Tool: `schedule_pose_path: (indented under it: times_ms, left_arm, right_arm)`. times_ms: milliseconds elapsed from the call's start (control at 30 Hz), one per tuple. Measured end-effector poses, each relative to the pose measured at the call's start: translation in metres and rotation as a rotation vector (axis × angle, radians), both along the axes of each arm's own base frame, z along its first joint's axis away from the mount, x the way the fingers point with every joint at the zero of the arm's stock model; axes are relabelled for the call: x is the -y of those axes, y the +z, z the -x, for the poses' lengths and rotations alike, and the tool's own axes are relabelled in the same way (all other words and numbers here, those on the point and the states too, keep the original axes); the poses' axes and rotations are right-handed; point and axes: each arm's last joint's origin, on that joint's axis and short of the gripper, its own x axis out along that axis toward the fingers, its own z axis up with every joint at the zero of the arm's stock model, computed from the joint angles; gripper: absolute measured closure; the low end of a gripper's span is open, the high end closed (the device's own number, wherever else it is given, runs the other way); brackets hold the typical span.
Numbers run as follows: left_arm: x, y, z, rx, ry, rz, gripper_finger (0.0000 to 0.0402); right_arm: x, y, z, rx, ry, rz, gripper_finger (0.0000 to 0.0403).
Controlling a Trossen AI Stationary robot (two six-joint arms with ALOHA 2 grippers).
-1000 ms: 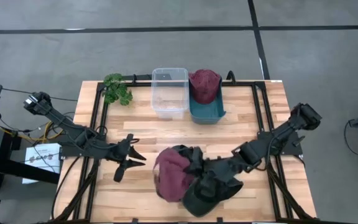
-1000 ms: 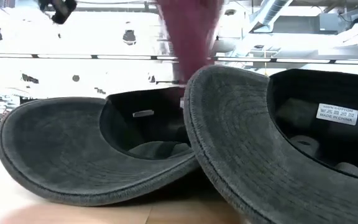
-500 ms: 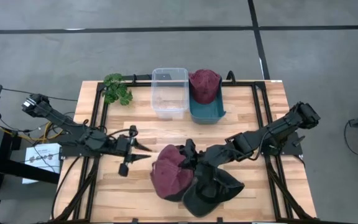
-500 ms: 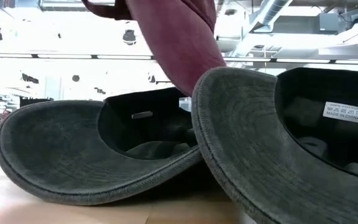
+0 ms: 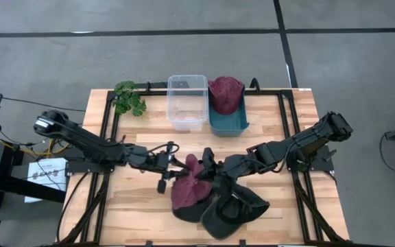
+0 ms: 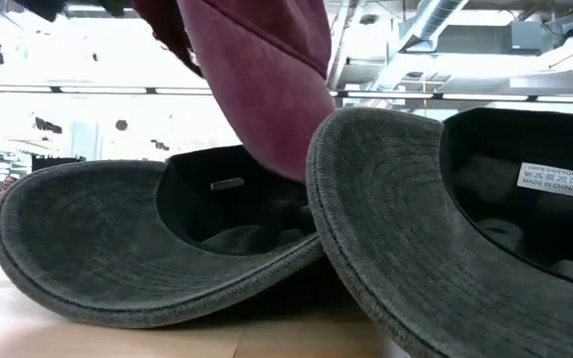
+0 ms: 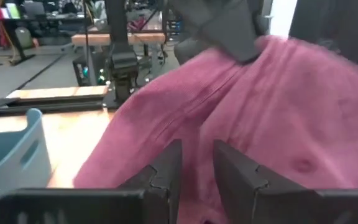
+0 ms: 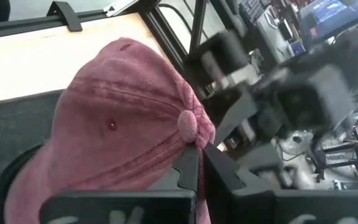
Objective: Pick & Place hat
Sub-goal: Put the red cap into the blue bin
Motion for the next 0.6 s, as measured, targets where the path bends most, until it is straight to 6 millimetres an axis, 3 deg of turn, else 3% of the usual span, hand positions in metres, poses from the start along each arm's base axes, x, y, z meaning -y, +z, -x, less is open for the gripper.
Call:
schedule_pose_path:
  times_ms: [267,600]
  left_arm:
    - [0.004,-0.014,-0.020,0.111,-0.200,0.057,0.0314]
    - [0.023,-0.008,-0.028,0.204,-0.330,0.083,0.0314]
  right_arm:
    - [0.002,0.000,-0.001,0.000,-0.010,-0.006,0.0403]
    - [0.012,0.006,-0.007,0.063,-0.059,-0.042,0.0403]
